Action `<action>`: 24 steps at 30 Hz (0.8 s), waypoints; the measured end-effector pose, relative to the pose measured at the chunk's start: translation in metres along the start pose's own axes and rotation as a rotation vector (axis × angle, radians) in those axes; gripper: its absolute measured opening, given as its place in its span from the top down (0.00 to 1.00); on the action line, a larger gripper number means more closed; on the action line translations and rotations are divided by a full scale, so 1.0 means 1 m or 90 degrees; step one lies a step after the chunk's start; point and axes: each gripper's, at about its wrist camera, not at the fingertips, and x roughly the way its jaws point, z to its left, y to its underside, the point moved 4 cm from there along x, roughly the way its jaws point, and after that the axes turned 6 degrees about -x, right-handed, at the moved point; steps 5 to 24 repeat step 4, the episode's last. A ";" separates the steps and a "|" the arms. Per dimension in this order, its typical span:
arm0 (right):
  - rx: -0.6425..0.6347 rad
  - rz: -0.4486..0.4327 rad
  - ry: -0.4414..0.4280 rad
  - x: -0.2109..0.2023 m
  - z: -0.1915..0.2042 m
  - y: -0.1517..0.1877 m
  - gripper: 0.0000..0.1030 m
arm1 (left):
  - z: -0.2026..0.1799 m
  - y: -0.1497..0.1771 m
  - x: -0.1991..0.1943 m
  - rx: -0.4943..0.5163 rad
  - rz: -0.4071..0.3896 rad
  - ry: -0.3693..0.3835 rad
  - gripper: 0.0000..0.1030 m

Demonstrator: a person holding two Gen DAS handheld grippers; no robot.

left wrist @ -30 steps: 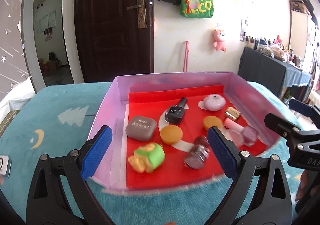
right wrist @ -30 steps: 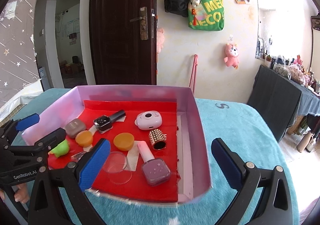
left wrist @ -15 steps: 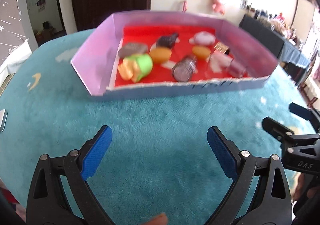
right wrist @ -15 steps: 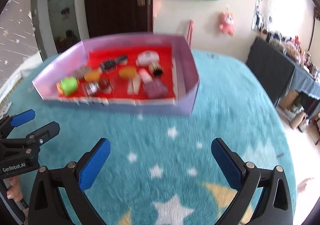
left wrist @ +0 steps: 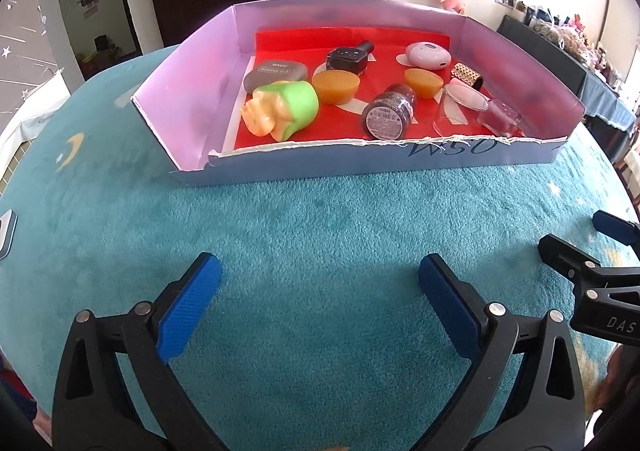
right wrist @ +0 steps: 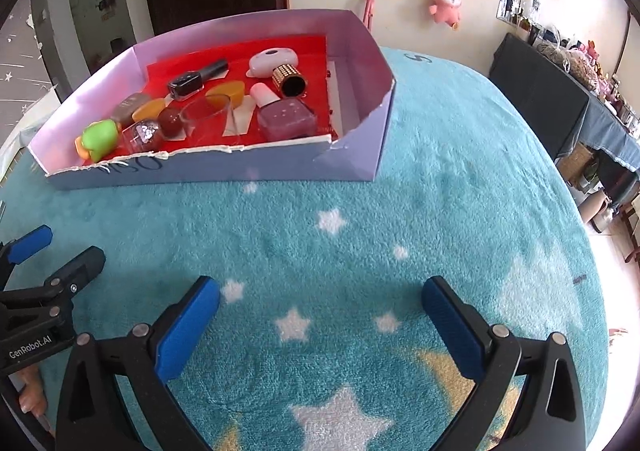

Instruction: Organize rigid objects

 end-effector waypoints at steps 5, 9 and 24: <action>0.002 0.000 0.002 0.001 0.000 0.000 0.00 | 0.000 0.000 0.000 -0.002 -0.001 0.000 0.01; 0.002 0.000 0.002 0.001 0.000 0.000 0.00 | 0.000 0.000 0.000 -0.002 -0.001 0.000 0.01; 0.002 0.000 0.002 0.001 0.000 0.000 0.00 | 0.000 0.000 0.000 -0.002 -0.001 0.000 0.01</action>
